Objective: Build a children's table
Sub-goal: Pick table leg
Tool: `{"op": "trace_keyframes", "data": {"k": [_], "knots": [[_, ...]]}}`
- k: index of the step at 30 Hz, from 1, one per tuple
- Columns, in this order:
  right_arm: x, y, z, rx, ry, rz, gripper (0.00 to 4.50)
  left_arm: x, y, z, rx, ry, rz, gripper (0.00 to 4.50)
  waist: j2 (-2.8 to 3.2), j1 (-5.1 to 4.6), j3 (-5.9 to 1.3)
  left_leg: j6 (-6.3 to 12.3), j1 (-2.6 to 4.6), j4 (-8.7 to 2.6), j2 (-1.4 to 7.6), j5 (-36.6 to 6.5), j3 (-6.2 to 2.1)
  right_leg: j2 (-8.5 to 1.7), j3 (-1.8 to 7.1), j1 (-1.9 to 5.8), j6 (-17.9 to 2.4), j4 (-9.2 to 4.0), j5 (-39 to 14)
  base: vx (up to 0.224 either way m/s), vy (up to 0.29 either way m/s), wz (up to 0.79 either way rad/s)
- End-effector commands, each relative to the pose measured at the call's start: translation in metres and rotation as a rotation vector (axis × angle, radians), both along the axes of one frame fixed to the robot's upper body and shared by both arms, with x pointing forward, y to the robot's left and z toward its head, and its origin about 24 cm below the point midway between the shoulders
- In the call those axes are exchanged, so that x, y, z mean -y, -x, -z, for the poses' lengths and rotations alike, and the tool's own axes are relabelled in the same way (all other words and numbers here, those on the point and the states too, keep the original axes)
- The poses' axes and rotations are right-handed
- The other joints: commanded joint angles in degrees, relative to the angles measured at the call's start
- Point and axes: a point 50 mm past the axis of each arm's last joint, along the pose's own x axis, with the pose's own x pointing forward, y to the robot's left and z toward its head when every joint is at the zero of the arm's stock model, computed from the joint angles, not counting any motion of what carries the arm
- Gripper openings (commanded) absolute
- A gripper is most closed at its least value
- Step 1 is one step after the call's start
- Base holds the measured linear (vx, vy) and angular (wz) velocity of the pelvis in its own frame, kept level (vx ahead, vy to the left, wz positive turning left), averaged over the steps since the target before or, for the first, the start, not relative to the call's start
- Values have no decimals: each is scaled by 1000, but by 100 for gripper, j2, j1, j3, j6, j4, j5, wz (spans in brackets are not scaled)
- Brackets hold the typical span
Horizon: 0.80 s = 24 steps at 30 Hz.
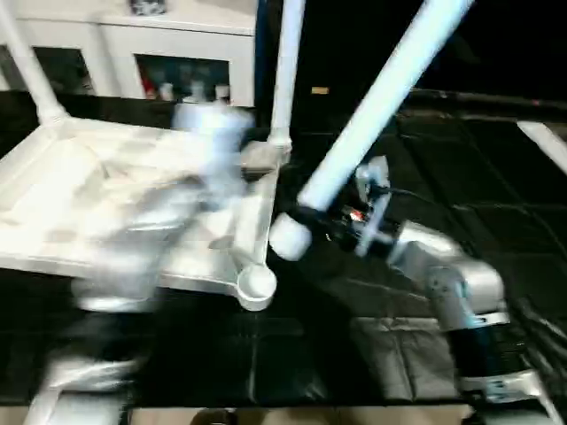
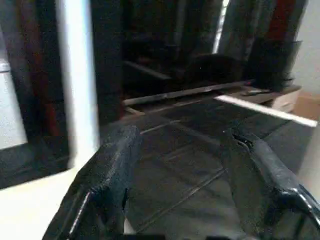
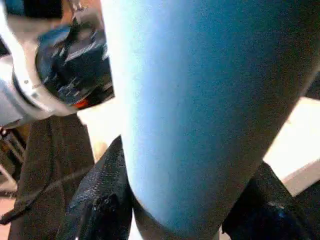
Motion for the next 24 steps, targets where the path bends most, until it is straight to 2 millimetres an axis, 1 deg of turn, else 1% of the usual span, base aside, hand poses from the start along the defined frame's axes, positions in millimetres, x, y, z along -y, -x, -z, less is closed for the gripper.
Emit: {"op": "trace_keyframes", "data": {"k": [1,2,3,4,5,6,7,8,9,10,11,12,13,14,15,16,17,18,19,20,21,22,23,24], "knots": [[4,0,5,7,32,56,189,-8,4,7,-14,-20,39,297,116,-3,-418,-652,289,-479,281,-2014,-149,-338,192,75,-1029,-414,-945,0,0,0],[5,1,9,1,47,87,189,-14,7,14,-30,-67,72,297,97,19,-423,-648,305,-488,289,-1996,-144,-345,192,72,-1005,-412,-1025,0,0,0],[9,1,9,-7,35,123,189,-16,11,22,-55,-112,135,297,59,28,-412,-640,302,-503,290,-1966,-137,-353,201,66,-964,-411,-1148,0,0,0],[10,1,8,-12,21,145,189,-18,14,26,-67,-146,174,297,167,26,-413,-720,319,-518,291,-2103,-136,-339,206,30,-904,-404,-1246,0,0,0],[13,1,7,-11,17,162,189,-18,17,33,-95,-192,218,297,142,26,-406,-742,342,-525,287,-2199,-134,-335,211,5,-864,-448,-1333,0,0,0],[15,3,6,7,37,167,189,-19,21,42,-132,-252,279,297,394,54,-420,-870,355,-527,272,-2395,-178,-344,217,-11,-819,-400,-1366,0,0,0],[17,3,6,21,56,170,189,-20,23,50,-167,-303,329,297,336,22,-380,-946,379,-551,275,-2735,-168,-318,219,-46,-774,-460,-1473,0,0,0],[20,4,6,24,67,171,189,-21,25,58,-204,-326,366,297,283,8,-390,-968,390,-555,273,-2864,-163,-309,219,-32,-753,-478,-1536,0,0,0],[21,4,6,25,70,171,189,-21,26,60,-217,-334,378,297,188,17,-404,-884,346,-548,266,-2683,-162,-343,236,25,-785,-442,-1462,0,0,0],[24,4,7,25,84,178,189,-23,26,68,-251,-379,411,297,165,14,-391,-822,331,-551,279,-2572,-133,-369,252,7,-826,-454,-1497,0,0,0],[26,4,6,22,90,190,189,-26,28,75,-288,-423,447,297,175,20,-388,-781,329,-542,272,-2510,-141,-386,255,10,-822,-469,-1589,0,0,0],[27,4,5,21,90,194,189,-30,31,80,-336,-441,489,297,336,15,-380,-811,329,-535,260,-2550,-150,-400,268,0,-790,-465,-1776,0,0,0],[28,5,4,25,96,195,189,-34,33,85,-378,-474,530,297,288,-30,-377,-839,323,-550,258,-2650,-157,-388,257,25,-765,-486,-1890,0,0,0],[28,6,4,27,101,194,189,-38,36,89,-429,-498,572,297,282,-33,-384,-838,341,-552,257,-2666,-158,-384,256,26,-757,-504,-1931,0,0,0],[28,7,4,27,104,195,189,-41,38,94,-458,-537,597,297,215,-60,-372,-779,349,-552,253,-2656,-148,-376,269,11,-752,-532,-2023,0,0,0],[28,8,4,27,107,197,189,-44,38,96,-473,-565,610,297,251,-74,-375,-768,347,-556,261,-2612,-158,-397,269,28,-808,-516,-2033,0,0,0],[28,8,4,25,107,202,189,-47,37,98,-486,-596,614,297,257,-87,-375,-779,359,-560,271,-2639,-154,-400,267,22,-846,-519,-2039,0,0,0],[28,8,4,25,107,202,189,-47,37,98,-486,-596,614,278,248,-104,-376,-766,375,-547,264,-2667,-155,-396,265,20,-893,-522,-2058,0,0,0],[27,9,3,23,106,200,189,-52,34,100,-494,-636,608,260,300,-103,-380,-770,378,-546,264,-2659,-159,-397,268,21,-915,-520,-2020,0,0,0],[27,11,4,25,115,196,189,-55,30,101,-492,-655,594,260,295,-112,-382,-769,381,-543,266,-2659,-156,-392,267,21,-943,-516,-1972,0,0,0],[27,11,5,27,126,193,189,-57,27,101,-493,-669,583,260,267,-109,-387,-746,378,-537,267,-2637,-150,-389,267,28,-955,-518,-1924,0,0,0],[27,12,6,27,128,192,189,-58,26,101,-491,-676,580,257,286,-105,-398,-740,380,-534,271,-2583,-148,-394,267,31,-1000,-495,-1838,0,0,0],[28,12,8,24,137,192,189,-61,23,102,-487,-709,567,229,283,-111,-393,-729,366,-540,269,-2562,-150,-391,264,37,-1004,-499,-1824,0,0,0],[27,13,8,22,138,192,189,-63,22,102,-489,-717,568,217,304,-117,-400,-740,372,-543,273,-2572,-152,-387,258,39,-1018,-490,-1791,0,0,0]]}}
